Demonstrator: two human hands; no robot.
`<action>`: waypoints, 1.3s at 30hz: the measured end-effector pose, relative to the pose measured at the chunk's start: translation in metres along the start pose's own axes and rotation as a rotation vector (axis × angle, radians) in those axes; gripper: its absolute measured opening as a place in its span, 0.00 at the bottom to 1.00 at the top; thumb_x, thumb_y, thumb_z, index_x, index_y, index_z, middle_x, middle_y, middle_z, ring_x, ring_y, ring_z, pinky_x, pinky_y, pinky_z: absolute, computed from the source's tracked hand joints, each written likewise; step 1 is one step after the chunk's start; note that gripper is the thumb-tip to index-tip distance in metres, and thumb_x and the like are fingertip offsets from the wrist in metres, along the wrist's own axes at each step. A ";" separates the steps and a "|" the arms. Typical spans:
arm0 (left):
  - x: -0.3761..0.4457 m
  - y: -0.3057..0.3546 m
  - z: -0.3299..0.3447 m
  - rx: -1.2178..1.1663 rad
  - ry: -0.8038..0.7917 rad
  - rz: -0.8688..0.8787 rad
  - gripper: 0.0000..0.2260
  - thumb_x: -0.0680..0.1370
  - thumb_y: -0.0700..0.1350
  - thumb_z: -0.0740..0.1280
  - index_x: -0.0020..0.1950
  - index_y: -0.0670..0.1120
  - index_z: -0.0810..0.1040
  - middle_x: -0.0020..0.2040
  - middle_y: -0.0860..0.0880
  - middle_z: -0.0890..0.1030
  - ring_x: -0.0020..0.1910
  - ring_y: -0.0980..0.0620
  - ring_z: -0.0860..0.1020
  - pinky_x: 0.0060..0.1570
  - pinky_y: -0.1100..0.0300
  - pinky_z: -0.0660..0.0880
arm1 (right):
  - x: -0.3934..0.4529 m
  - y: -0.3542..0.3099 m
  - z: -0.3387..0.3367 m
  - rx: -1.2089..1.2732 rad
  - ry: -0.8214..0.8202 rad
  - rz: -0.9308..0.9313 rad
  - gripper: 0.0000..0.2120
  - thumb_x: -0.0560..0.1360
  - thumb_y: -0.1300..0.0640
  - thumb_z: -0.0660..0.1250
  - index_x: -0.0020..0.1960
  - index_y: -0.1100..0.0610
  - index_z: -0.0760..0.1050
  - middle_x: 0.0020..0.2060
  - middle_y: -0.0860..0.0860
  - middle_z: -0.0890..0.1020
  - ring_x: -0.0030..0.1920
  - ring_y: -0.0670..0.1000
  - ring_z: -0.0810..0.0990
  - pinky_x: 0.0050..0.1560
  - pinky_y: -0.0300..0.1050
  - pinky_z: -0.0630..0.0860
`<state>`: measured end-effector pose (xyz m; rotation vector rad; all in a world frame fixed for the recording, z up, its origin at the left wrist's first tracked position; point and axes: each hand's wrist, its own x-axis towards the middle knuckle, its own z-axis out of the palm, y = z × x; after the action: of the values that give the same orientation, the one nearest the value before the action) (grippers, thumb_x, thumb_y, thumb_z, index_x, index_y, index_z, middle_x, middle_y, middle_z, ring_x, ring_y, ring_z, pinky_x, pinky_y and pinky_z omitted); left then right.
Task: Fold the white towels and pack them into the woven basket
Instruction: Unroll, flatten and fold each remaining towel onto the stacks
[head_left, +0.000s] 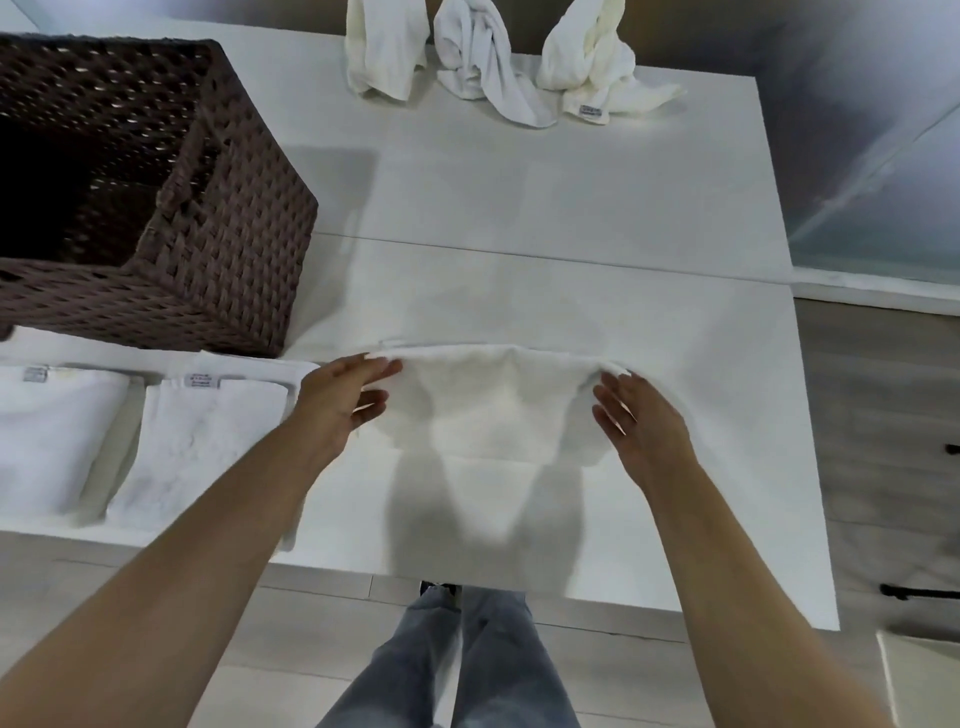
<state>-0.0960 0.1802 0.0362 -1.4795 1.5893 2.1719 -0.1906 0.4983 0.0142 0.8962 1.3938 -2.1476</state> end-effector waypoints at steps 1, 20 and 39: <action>0.007 0.001 0.003 0.020 0.008 0.008 0.10 0.76 0.41 0.73 0.57 0.47 0.78 0.53 0.47 0.87 0.38 0.51 0.78 0.40 0.60 0.79 | 0.007 -0.001 0.004 -0.008 0.007 0.009 0.05 0.81 0.59 0.68 0.55 0.56 0.81 0.51 0.54 0.86 0.51 0.53 0.86 0.54 0.48 0.81; -0.001 -0.143 0.043 1.371 -0.197 0.795 0.24 0.77 0.51 0.67 0.73 0.56 0.69 0.72 0.52 0.71 0.70 0.45 0.70 0.61 0.48 0.75 | 0.092 0.030 0.009 -1.858 -0.464 -0.838 0.27 0.75 0.53 0.66 0.74 0.49 0.70 0.77 0.51 0.68 0.78 0.53 0.65 0.78 0.56 0.57; 0.017 -0.126 0.032 1.695 -0.065 0.757 0.32 0.72 0.40 0.73 0.74 0.48 0.69 0.78 0.40 0.63 0.75 0.34 0.63 0.67 0.41 0.70 | -0.050 0.164 -0.044 -1.874 -0.205 -0.710 0.29 0.74 0.50 0.71 0.73 0.56 0.69 0.59 0.54 0.77 0.57 0.58 0.77 0.59 0.54 0.73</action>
<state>-0.0565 0.2550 -0.0643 -0.2118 2.8116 0.2018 -0.0359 0.4720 -0.0671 -0.5962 2.6965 -0.3103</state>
